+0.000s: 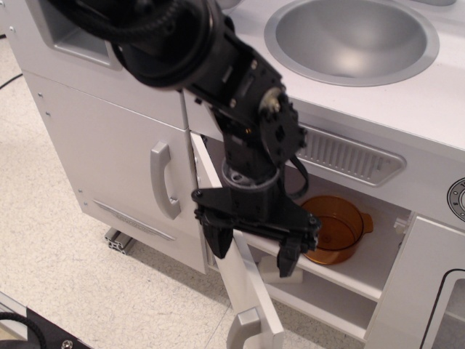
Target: Close cabinet
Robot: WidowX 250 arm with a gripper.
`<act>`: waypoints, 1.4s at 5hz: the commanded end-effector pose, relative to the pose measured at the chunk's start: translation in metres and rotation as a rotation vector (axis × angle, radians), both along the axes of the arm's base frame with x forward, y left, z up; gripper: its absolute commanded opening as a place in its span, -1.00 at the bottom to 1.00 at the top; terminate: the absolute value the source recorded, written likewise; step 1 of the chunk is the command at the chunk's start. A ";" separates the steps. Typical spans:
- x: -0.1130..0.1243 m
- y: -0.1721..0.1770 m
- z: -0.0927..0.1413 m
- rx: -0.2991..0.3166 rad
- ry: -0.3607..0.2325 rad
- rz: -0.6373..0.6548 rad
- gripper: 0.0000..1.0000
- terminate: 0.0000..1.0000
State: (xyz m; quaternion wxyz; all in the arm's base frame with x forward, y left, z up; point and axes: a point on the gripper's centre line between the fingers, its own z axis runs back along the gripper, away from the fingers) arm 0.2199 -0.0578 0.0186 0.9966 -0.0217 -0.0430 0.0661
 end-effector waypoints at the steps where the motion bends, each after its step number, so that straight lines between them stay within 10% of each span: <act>1: -0.018 0.044 0.043 -0.019 -0.072 -0.072 1.00 -1.00; 4: -0.038 0.090 -0.015 0.122 -0.050 -0.166 1.00 -1.00; 7: -0.009 0.062 -0.066 0.175 -0.016 -0.121 1.00 -1.00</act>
